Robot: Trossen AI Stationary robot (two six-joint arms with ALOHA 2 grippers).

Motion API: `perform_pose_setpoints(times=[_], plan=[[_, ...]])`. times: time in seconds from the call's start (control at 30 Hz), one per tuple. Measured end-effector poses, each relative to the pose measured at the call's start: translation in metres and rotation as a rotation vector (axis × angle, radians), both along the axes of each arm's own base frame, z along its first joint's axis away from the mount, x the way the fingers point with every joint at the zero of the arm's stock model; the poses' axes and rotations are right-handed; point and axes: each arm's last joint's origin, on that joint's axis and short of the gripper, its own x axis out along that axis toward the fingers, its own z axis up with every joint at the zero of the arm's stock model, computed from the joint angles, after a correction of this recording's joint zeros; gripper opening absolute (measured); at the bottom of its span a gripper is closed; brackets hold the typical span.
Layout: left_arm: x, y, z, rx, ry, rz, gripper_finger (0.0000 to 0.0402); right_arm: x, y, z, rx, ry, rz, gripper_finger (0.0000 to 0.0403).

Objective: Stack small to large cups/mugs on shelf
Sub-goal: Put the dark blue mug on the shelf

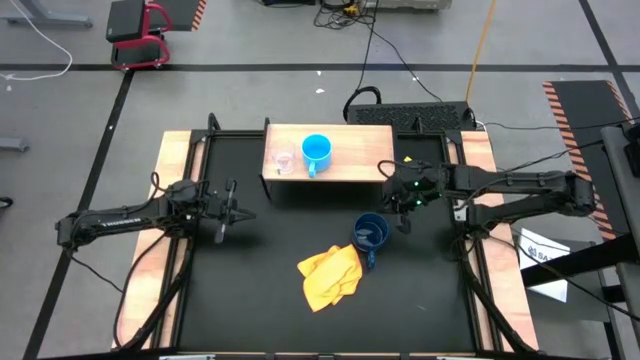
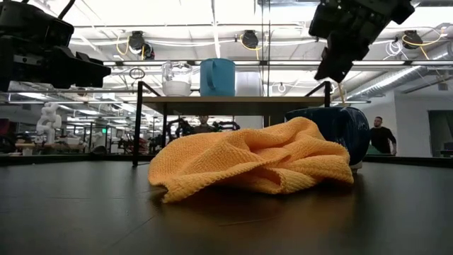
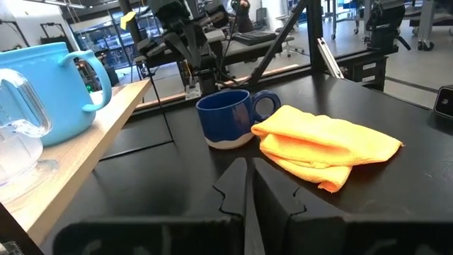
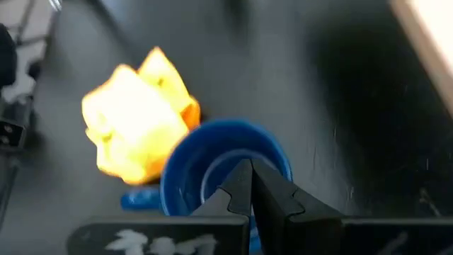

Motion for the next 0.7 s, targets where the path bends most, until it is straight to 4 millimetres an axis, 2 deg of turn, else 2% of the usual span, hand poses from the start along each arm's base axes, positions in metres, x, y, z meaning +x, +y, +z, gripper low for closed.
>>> perform_pose_setpoints(times=[0.1, 0.37, 0.57, 0.7], plan=[[0.000, 0.000, 0.000, 0.000, 0.000, 0.000, 0.0024, 0.003, 0.000, -0.002, 0.008, 0.047, 0.000, 0.0000], [0.000, 0.000, 0.000, 0.002, -0.001, 0.000, 0.0003, 0.014, -0.002, 0.008, 0.016, 0.096, 0.000, 0.0000], [0.000, 0.000, 0.000, 0.001, -0.001, 0.000, 0.0022, 0.024, -0.004, 0.017, 0.011, 0.173, 0.023, 0.0000], [0.000, 0.000, 0.000, 0.001, 0.000, 0.000, 0.0031, 0.029, -0.005, 0.017, -0.003, 0.266, 0.065, 0.0000]])
